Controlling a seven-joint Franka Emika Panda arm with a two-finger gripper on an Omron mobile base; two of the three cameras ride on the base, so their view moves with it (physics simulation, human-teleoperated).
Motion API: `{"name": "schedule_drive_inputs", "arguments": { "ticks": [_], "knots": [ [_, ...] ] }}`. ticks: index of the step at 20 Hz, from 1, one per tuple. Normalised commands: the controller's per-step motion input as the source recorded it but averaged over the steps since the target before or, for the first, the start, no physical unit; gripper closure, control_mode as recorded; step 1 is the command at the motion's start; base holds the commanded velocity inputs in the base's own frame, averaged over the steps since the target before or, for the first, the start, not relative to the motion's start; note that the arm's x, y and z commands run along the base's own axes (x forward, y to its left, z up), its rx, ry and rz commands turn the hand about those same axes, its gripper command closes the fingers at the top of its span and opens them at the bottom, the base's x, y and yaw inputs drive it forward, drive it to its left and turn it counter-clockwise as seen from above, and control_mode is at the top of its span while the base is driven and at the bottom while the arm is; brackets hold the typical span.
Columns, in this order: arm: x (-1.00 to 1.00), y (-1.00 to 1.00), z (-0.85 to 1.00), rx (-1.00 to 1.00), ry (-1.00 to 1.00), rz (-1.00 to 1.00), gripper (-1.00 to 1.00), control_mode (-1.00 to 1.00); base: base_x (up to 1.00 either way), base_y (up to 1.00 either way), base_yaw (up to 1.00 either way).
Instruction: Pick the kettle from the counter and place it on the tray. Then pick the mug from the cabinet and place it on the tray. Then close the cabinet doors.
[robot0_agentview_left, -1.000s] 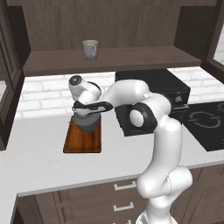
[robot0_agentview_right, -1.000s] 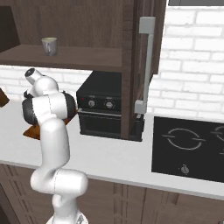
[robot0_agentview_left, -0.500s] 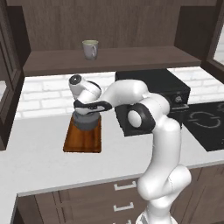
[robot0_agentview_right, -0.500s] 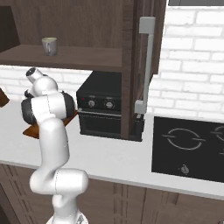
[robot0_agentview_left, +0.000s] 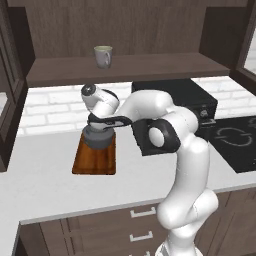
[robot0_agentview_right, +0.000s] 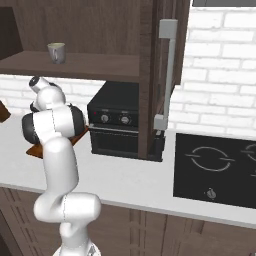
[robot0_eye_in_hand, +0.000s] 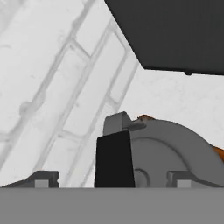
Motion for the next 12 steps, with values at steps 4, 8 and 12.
{"name": "schedule_drive_inputs", "arguments": {
  "ticks": [4, 8, 12],
  "knots": [
    [-0.17, 0.00, 0.24, 0.00, -0.21, 0.00, -1.00, -1.00, 0.00, 0.00, 0.00],
    [-0.32, 0.00, 0.34, 0.00, -0.22, 0.00, -1.00, -1.00, 0.00, 0.00, 0.00],
    [-0.39, 0.01, 0.37, 0.00, -0.21, 0.00, -1.00, -1.00, 0.00, 0.00, 0.00]
  ]
}}
